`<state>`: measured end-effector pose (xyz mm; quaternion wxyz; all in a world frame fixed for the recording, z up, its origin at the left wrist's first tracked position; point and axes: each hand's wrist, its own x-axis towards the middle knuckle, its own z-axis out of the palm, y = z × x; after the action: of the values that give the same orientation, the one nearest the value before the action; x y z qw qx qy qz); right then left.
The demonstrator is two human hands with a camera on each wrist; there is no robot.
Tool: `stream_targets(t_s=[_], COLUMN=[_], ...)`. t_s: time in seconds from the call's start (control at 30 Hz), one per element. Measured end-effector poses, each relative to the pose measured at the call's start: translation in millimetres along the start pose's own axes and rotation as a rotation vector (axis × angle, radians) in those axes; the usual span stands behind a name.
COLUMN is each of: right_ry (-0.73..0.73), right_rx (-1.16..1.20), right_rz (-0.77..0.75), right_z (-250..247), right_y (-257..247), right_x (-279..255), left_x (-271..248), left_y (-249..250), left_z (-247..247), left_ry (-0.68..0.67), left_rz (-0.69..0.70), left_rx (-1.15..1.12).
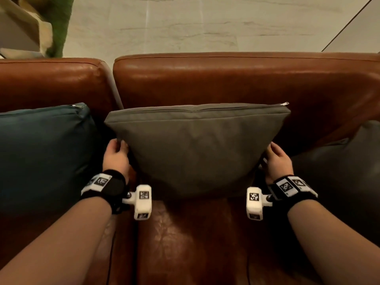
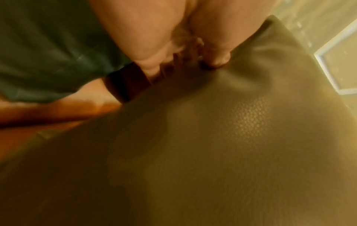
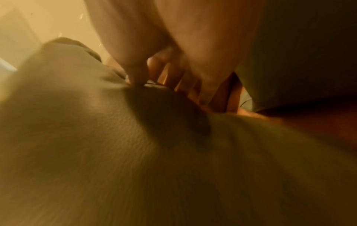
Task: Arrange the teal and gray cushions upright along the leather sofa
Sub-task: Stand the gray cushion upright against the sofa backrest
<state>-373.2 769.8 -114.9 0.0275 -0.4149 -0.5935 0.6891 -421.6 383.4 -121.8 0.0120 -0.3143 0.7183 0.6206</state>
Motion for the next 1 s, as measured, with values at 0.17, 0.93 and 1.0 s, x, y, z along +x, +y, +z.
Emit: stream_targets(t_s=[0.17, 0.93, 1.0], right_ry=[0.231, 0.197, 0.097], right_rx=[-0.073, -0.192, -0.098], right_rz=[-0.125, 0.015, 0.104], right_z=[2, -6, -10], right_y=[-5, 35, 50], right_x=[11, 3, 3], left_x=[17, 8, 2], left_y=[5, -59, -82], left_z=[1, 0, -5], left_ry=[0.082, 0.066, -0.004], left_rz=[0.062, -0.017, -0.135], left_rx=[0.143, 0.214, 0.161])
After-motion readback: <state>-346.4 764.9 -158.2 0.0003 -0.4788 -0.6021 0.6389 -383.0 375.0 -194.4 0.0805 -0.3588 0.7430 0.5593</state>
